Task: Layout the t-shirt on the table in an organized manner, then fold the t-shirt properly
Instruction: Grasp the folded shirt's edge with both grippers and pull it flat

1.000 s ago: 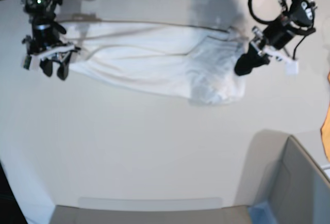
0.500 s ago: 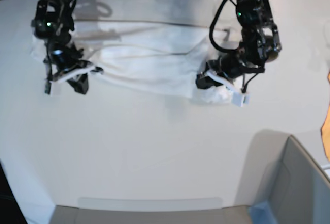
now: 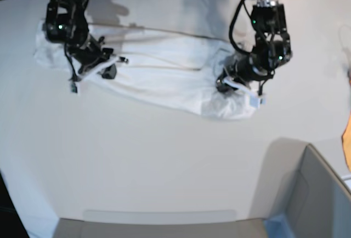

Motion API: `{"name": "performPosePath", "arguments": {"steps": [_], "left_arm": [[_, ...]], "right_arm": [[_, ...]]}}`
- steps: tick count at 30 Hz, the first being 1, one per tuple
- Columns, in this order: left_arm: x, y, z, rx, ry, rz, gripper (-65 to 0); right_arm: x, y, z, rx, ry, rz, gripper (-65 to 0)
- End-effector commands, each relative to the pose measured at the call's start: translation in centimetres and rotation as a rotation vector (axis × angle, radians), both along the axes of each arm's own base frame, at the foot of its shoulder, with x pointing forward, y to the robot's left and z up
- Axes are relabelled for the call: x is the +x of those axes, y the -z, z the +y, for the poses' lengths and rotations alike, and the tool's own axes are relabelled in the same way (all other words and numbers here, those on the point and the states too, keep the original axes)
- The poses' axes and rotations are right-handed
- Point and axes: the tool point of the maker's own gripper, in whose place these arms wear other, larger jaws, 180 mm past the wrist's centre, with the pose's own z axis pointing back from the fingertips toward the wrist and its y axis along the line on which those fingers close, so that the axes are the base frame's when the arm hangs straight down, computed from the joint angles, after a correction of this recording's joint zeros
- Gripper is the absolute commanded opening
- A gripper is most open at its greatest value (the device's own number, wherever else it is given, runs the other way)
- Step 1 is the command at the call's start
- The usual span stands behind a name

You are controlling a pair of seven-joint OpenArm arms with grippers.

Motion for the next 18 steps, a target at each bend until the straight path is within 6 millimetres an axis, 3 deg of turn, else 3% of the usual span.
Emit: {"name": "performPosePath", "arguments": {"steps": [1, 7, 12, 18], "left_arm": [[-0.8, 2.1, 1.2, 0.075, -0.015, 0.085, -65.0], [1.2, 4.3, 1.5, 0.058, -0.056, 0.128, -65.0], [2.5, 3.7, 2.4, 0.071, -0.061, 0.109, -65.0], [2.3, 3.8, 2.4, 0.072, -0.061, 0.113, -65.0]], "right_arm": [[0.2, -0.7, 0.3, 0.01, -0.002, -0.025, -65.0], [-2.1, 1.0, 0.7, 0.027, 0.006, 0.044, -65.0], [-4.1, 1.9, 1.3, 0.047, 0.013, 0.088, -65.0], [-2.2, 0.4, 0.3, 0.019, 0.038, -0.016, -65.0]]}}
